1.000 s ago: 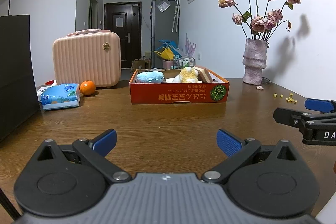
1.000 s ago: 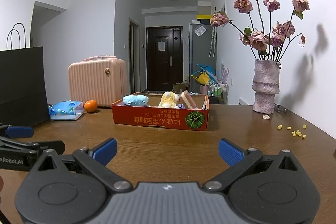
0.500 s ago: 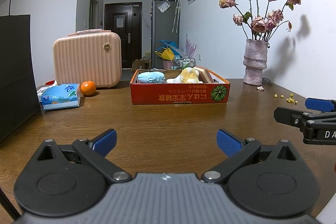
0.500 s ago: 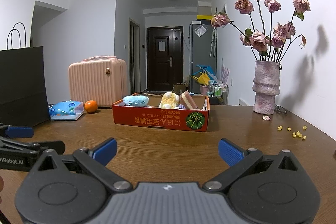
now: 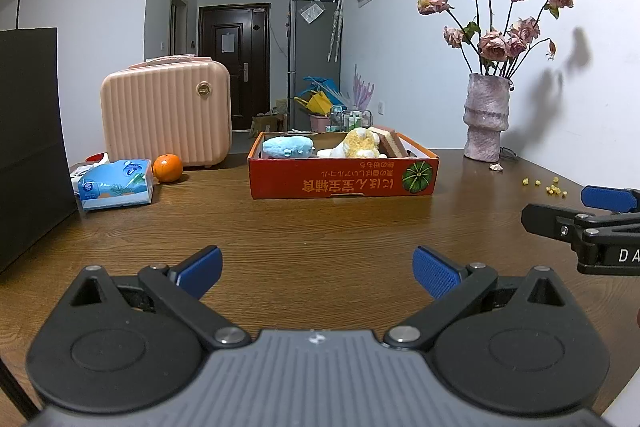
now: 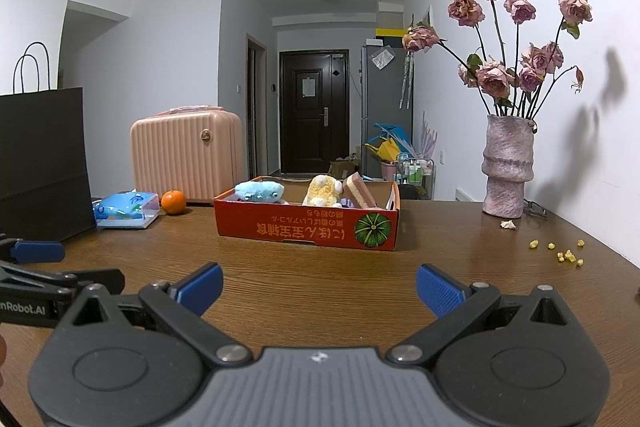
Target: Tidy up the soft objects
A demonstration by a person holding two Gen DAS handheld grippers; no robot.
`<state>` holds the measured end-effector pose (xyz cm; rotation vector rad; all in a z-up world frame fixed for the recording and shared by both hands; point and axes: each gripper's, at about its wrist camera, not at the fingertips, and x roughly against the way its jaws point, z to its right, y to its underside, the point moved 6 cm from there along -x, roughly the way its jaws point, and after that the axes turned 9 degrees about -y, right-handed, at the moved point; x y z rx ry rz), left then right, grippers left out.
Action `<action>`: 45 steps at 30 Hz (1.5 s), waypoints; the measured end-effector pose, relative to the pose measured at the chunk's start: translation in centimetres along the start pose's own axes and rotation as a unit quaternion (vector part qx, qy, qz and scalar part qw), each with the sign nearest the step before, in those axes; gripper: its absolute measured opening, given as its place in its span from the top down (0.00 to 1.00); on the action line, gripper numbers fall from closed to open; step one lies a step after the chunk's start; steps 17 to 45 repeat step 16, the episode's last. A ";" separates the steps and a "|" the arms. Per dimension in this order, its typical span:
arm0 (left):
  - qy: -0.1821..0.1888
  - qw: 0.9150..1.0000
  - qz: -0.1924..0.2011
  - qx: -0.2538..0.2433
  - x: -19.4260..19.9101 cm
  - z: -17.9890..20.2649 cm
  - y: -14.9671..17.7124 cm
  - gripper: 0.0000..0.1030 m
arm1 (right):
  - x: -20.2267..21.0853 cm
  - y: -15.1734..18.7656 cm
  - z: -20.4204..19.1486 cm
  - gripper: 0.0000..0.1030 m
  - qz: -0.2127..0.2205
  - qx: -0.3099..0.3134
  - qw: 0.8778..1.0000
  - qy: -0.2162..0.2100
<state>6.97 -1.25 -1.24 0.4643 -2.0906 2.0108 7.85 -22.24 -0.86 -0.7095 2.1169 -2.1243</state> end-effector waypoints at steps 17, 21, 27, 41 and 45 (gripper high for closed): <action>0.009 1.000 -0.004 0.010 -0.4 -0.3 0.1 0.00 | -0.4 0.1 -0.1 0.00 -0.005 -0.001 1.000 0.001; 0.009 1.000 -0.004 0.010 -0.4 -0.3 0.1 0.00 | -0.4 0.1 -0.1 0.00 -0.005 -0.001 1.000 0.001; 0.009 1.000 -0.004 0.010 -0.4 -0.3 0.1 0.00 | -0.4 0.1 -0.1 0.00 -0.005 -0.001 1.000 0.001; 0.009 1.000 -0.004 0.010 -0.4 -0.3 0.1 0.00 | -0.4 0.1 -0.1 0.00 -0.005 -0.001 1.000 0.001; 0.009 1.000 -0.004 0.010 -0.4 -0.3 0.1 0.00 | -0.4 0.1 -0.1 0.00 -0.005 -0.001 1.000 0.001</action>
